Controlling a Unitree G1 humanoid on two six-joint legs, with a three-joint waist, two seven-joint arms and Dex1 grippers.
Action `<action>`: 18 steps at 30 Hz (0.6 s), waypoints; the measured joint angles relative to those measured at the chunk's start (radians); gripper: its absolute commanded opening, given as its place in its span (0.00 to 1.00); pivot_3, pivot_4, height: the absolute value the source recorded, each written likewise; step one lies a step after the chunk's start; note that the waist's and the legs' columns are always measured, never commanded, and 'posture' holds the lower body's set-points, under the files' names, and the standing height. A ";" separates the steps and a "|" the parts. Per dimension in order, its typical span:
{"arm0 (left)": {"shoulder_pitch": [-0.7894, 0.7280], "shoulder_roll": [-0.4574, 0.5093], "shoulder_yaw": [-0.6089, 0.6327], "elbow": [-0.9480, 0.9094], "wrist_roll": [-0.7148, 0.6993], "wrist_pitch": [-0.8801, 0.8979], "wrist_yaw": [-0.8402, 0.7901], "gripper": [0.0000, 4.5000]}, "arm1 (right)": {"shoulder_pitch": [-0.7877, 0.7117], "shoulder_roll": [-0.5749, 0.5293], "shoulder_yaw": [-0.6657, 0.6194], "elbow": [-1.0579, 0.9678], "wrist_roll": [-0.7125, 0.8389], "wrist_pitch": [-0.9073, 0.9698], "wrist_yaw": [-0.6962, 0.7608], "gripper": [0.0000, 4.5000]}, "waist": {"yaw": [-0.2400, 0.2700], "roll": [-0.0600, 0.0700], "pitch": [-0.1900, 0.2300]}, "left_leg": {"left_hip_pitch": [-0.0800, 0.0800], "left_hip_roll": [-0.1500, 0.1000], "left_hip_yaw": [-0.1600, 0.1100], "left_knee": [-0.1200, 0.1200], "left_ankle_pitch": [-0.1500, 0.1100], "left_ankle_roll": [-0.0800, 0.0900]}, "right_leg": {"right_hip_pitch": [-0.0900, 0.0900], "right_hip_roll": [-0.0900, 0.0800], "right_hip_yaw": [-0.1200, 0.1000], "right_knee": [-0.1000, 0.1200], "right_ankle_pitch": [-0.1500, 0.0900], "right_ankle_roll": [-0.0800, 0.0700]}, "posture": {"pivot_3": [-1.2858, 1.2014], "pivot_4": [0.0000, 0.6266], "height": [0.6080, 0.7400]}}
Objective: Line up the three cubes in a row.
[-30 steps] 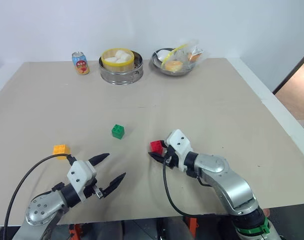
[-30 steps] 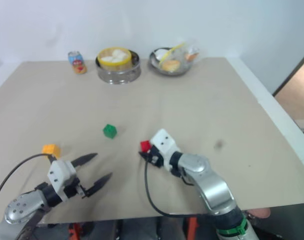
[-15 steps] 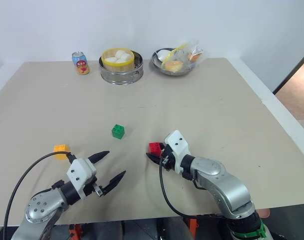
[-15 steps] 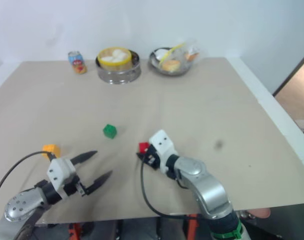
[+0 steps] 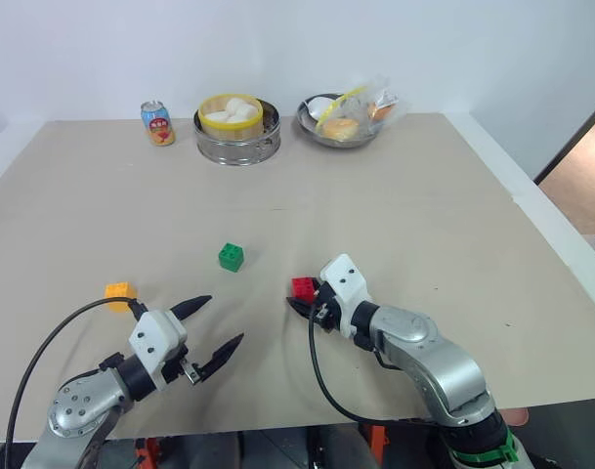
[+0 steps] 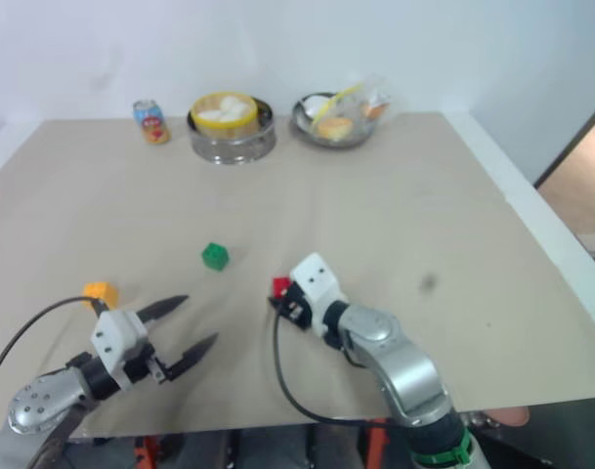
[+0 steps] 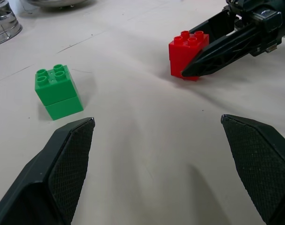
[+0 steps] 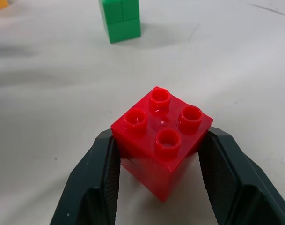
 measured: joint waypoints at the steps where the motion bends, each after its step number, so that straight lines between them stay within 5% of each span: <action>1: 0.000 0.000 0.000 0.001 0.000 0.000 0.000 1.00 | 0.000 0.001 0.000 0.001 0.000 0.000 -0.001 0.41 | 0.000 0.000 0.000 | 0.000 0.000 0.000 0.000 0.000 0.000 | 0.000 0.000 0.000 0.000 0.000 0.000 | 0.52 0.24 1.00; 3: 0.001 0.000 0.000 0.001 0.000 0.000 0.000 1.00 | 0.000 0.005 0.000 0.001 0.000 0.000 -0.003 0.64 | 0.000 0.000 0.000 | 0.000 0.000 0.000 0.000 0.000 0.000 | 0.000 0.000 0.000 0.000 0.000 0.000 | 0.52 0.24 1.00; 8: 0.002 0.000 0.000 0.003 0.000 -0.001 -0.001 1.00 | 0.000 0.006 0.000 0.002 0.001 0.000 0.001 0.99 | 0.000 0.000 0.000 | 0.000 0.000 0.000 0.000 0.000 0.000 | 0.000 0.000 0.000 0.000 0.000 0.000 | 0.52 0.24 1.00; 18: 0.004 0.000 0.000 0.019 0.001 -0.017 -0.005 1.00 | -0.006 -0.050 -0.044 -0.013 0.042 -0.030 0.075 0.99 | 0.000 0.000 0.000 | 0.000 0.000 0.000 0.000 0.000 0.000 | 0.000 0.000 0.000 0.000 0.000 0.000 | 0.52 0.24 1.00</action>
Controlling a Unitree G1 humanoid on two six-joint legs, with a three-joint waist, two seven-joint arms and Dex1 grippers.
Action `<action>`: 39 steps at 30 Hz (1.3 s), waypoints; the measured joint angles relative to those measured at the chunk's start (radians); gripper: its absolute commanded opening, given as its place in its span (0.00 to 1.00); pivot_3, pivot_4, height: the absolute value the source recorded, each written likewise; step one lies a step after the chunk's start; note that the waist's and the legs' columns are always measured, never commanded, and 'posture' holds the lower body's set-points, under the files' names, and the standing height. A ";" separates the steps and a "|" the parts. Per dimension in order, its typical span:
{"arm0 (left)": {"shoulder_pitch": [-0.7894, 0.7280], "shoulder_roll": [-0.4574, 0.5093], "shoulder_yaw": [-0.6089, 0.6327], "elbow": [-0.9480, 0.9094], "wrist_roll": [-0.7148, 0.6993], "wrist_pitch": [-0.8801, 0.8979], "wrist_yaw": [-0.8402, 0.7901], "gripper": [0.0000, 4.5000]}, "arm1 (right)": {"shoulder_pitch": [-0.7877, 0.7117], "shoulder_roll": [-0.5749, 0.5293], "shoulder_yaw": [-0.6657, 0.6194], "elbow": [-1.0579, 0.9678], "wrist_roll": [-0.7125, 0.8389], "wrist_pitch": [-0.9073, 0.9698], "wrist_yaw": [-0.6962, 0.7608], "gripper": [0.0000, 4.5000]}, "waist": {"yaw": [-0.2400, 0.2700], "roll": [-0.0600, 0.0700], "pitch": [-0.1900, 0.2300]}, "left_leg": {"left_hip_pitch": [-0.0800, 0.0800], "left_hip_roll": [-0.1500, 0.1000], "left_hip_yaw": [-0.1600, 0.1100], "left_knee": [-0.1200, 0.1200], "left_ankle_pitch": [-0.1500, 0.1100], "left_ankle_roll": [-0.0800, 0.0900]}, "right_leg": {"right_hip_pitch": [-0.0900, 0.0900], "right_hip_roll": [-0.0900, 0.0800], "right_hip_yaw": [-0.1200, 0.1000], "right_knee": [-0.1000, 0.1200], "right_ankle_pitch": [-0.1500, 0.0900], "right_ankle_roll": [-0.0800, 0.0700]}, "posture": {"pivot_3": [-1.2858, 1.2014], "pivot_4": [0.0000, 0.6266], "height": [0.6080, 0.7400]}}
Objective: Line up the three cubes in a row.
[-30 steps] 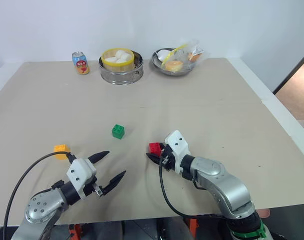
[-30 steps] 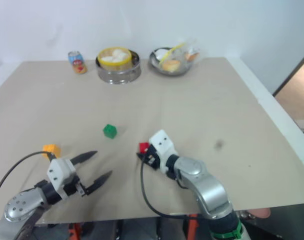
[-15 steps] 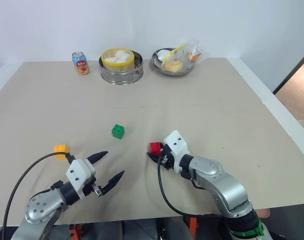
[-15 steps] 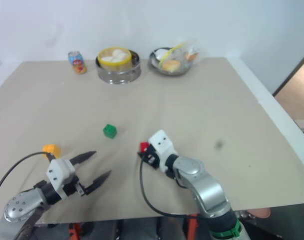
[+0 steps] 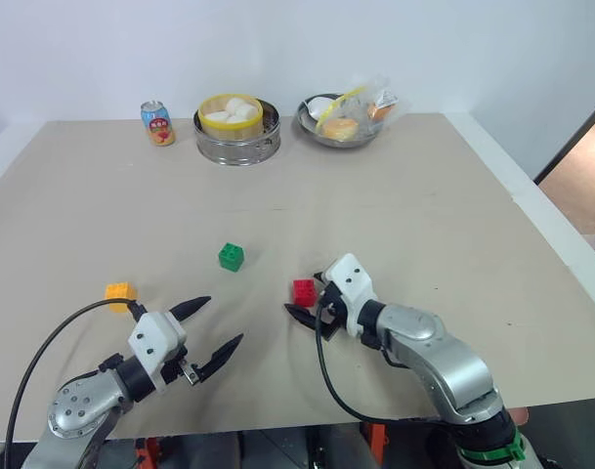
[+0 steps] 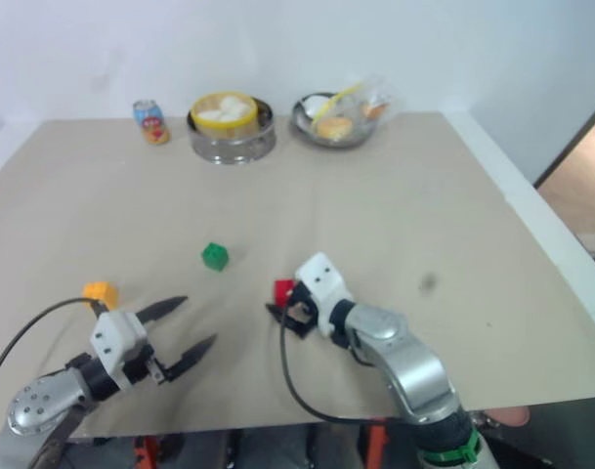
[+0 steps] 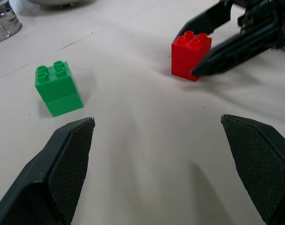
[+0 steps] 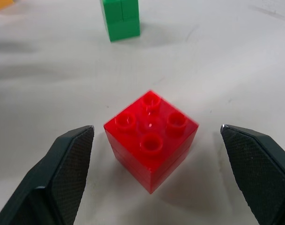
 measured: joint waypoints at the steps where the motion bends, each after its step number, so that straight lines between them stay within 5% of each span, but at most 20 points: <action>1: 0.000 0.000 0.000 0.003 0.000 -0.001 0.000 1.00 | -0.007 -0.007 -0.013 -0.010 0.012 -0.002 0.009 0.99 | 0.000 0.000 0.000 | 0.000 0.000 0.000 0.000 0.000 0.000 | 0.000 0.000 0.000 0.000 0.000 0.000 | 0.52 0.24 1.00; 13: -0.066 -0.004 0.003 0.048 -0.004 0.022 0.016 1.00 | -0.216 -0.148 -0.069 -0.098 0.318 0.015 0.353 0.99 | 0.000 0.000 0.000 | 0.000 0.000 0.000 0.000 0.000 0.000 | 0.000 0.000 0.000 0.000 0.000 0.000 | 0.52 0.24 1.00; 19: -0.171 -0.102 0.012 0.072 0.000 0.119 0.164 1.00 | -0.367 -0.184 0.037 0.065 0.272 -0.121 0.541 0.99 | 0.000 -0.001 0.000 | 0.001 0.000 0.000 0.001 0.000 0.000 | 0.001 0.002 0.001 0.000 0.001 0.000 | 0.52 0.24 1.00; 39: -0.361 -0.242 -0.056 0.240 0.119 0.201 0.332 1.00 | -0.419 -0.133 0.089 0.228 0.155 -0.300 0.613 0.99 | 0.001 -0.002 0.001 | 0.002 0.000 0.003 0.002 0.000 0.000 | 0.001 0.005 0.008 0.001 0.004 0.002 | 0.52 0.24 1.00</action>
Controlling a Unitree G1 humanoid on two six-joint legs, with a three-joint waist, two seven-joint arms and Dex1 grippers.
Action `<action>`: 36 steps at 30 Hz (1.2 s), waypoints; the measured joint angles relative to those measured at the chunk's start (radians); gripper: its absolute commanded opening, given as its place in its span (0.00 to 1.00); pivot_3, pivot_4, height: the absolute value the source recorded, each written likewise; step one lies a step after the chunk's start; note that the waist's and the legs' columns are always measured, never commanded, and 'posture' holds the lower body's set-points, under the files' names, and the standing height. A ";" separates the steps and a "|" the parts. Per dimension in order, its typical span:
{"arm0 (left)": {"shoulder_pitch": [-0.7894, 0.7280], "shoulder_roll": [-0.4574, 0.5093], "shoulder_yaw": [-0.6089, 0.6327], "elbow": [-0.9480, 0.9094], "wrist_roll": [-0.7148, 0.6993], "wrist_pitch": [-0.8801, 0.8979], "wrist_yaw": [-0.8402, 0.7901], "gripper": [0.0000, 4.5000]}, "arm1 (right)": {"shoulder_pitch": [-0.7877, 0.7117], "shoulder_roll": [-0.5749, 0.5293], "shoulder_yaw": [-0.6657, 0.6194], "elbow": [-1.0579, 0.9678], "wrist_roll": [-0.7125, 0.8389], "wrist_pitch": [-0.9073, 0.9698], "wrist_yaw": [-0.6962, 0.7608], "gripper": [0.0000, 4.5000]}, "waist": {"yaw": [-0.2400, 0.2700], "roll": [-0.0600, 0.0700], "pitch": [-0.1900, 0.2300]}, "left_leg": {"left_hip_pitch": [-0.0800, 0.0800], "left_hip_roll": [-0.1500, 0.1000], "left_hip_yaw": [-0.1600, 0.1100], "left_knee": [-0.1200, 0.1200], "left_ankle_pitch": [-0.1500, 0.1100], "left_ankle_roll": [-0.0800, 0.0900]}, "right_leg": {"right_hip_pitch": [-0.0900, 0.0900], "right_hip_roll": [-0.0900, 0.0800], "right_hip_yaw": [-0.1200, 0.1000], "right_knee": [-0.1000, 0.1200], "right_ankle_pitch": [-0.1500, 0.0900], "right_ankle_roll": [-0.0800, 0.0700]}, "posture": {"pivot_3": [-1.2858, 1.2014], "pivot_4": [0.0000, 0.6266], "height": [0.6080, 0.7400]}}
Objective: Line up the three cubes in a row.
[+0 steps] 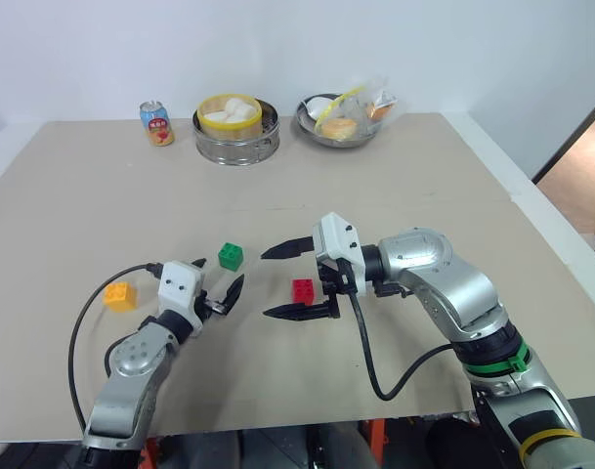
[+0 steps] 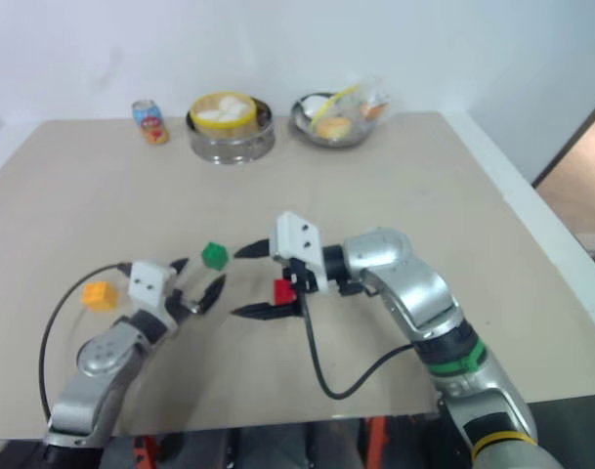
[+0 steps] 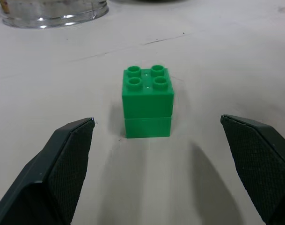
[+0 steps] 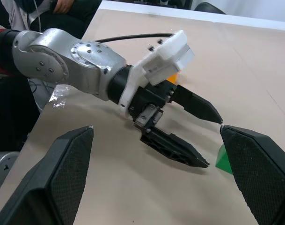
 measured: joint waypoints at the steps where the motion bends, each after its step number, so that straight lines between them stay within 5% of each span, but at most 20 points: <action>1: -0.008 0.000 0.000 0.005 0.001 0.000 0.000 1.00 | 0.000 0.000 0.000 0.000 -0.002 -0.001 0.000 0.99 | 0.000 0.000 0.000 | 0.000 0.000 0.000 0.000 0.000 0.000 | 0.000 0.000 0.000 0.000 0.000 0.000 | 0.52 0.24 1.00; 12: -0.108 -0.001 -0.003 0.128 0.008 -0.001 -0.035 1.00 | -0.001 0.001 -0.005 0.007 -0.019 -0.008 -0.026 0.99 | 0.000 0.000 0.000 | 0.000 0.000 0.000 0.000 0.000 0.000 | 0.000 0.000 0.000 0.000 0.000 0.000 | 0.52 0.24 1.00; 22: -0.167 -0.002 -0.029 0.198 0.029 -0.009 -0.070 0.29 | 0.046 0.044 -0.018 0.007 -0.019 0.025 -0.109 1.00 | 0.000 0.000 0.000 | 0.000 0.000 0.000 0.000 0.000 0.000 | 0.000 0.000 0.001 0.000 0.001 0.000 | 0.52 0.24 1.00; 36: -0.167 0.131 -0.030 0.199 0.014 -0.068 -0.253 0.29 | 0.121 0.032 -0.097 -0.049 0.011 0.185 -0.278 1.00 | 0.000 0.000 0.000 | 0.000 0.000 0.001 0.000 0.000 0.000 | -0.001 0.000 0.001 0.000 0.001 0.000 | 0.52 0.24 1.00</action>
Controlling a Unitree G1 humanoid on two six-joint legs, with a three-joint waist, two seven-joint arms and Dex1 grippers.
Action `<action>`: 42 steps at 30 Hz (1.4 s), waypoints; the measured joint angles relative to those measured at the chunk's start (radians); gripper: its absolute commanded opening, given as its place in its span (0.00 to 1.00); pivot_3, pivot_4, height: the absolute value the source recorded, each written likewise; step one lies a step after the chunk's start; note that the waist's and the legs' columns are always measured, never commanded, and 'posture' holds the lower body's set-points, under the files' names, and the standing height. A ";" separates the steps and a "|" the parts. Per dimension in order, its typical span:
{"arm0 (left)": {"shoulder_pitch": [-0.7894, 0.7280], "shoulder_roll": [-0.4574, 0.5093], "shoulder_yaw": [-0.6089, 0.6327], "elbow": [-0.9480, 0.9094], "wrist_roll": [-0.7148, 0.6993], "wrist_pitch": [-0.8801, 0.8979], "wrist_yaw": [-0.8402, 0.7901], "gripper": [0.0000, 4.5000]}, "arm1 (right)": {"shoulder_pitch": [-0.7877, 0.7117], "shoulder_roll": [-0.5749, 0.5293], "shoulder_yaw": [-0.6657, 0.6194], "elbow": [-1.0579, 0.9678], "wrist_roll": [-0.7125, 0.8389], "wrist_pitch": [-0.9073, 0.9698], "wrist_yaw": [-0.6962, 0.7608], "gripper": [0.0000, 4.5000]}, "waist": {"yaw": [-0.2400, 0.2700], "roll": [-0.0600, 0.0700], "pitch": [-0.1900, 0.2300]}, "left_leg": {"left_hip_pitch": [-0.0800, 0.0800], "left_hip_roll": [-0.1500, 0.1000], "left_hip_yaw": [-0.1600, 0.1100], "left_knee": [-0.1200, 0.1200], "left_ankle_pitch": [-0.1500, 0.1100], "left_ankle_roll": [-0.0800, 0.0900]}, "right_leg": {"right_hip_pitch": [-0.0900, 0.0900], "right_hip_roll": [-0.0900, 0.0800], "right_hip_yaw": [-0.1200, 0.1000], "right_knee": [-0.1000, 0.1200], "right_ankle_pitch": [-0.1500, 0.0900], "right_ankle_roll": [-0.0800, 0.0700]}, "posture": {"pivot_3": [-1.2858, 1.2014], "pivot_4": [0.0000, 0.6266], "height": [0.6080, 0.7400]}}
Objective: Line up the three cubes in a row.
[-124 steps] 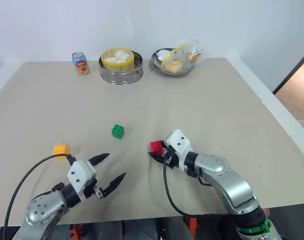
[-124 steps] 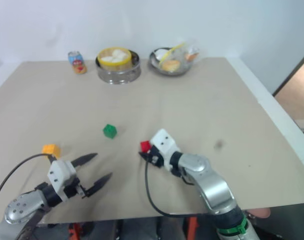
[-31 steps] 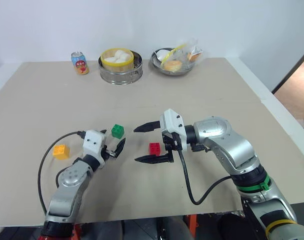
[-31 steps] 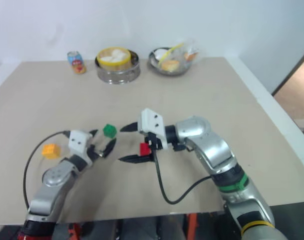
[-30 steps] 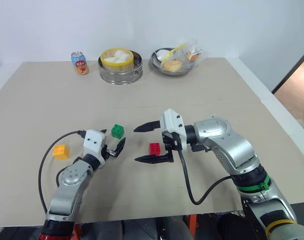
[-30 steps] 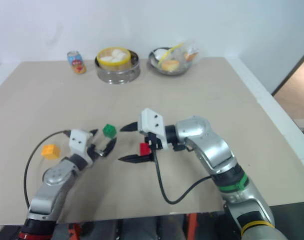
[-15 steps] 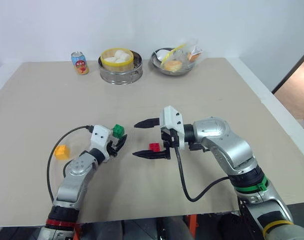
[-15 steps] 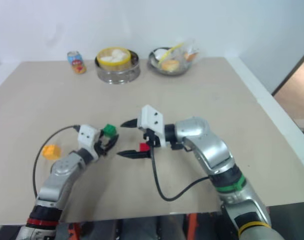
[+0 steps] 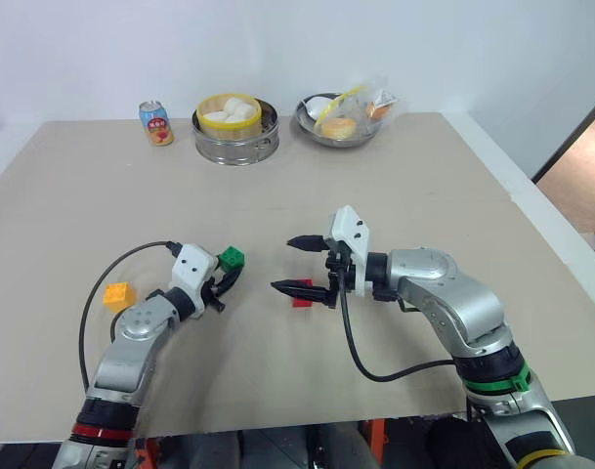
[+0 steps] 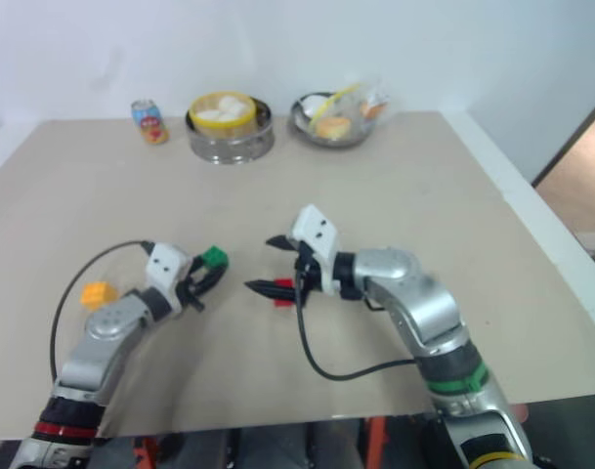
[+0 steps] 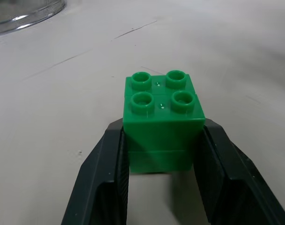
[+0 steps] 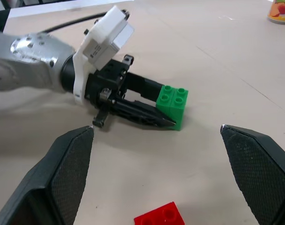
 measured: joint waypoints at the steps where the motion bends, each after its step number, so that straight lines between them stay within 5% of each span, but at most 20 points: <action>1: 0.001 0.017 0.000 -0.001 -0.015 -0.009 -0.040 0.29 | 0.002 -0.005 0.000 -0.007 0.000 0.002 -0.002 1.00 | 0.000 0.000 0.000 | 0.000 0.000 0.000 0.000 0.000 0.000 | 0.000 0.000 0.000 0.000 0.000 0.000 | 0.52 0.24 1.00; 7: 0.022 0.168 -0.013 -0.006 -0.110 -0.064 -0.354 0.29 | 0.017 -0.048 -0.016 -0.079 0.039 0.035 0.007 1.00 | 0.000 0.000 0.000 | 0.000 0.000 0.000 -0.001 0.000 0.000 | -0.001 0.000 0.000 0.000 -0.001 -0.001 | 0.52 0.24 1.00; 13: -0.027 0.202 -0.061 0.012 -0.129 -0.061 -0.513 0.29 | 0.029 -0.065 -0.020 -0.103 0.055 0.049 0.012 1.00 | 0.000 0.000 0.000 | 0.000 0.000 0.001 0.000 0.000 0.000 | -0.001 0.000 0.000 0.000 0.000 -0.001 | 0.52 0.24 1.00; 42: -0.235 0.147 -0.131 0.311 -0.053 -0.204 -0.664 0.29 | 0.065 -0.092 -0.029 -0.169 0.079 0.070 -0.026 1.00 | 0.000 0.000 0.000 | 0.000 0.000 0.001 0.000 0.000 0.000 | -0.001 0.001 0.001 0.000 -0.001 0.000 | 0.52 0.24 1.00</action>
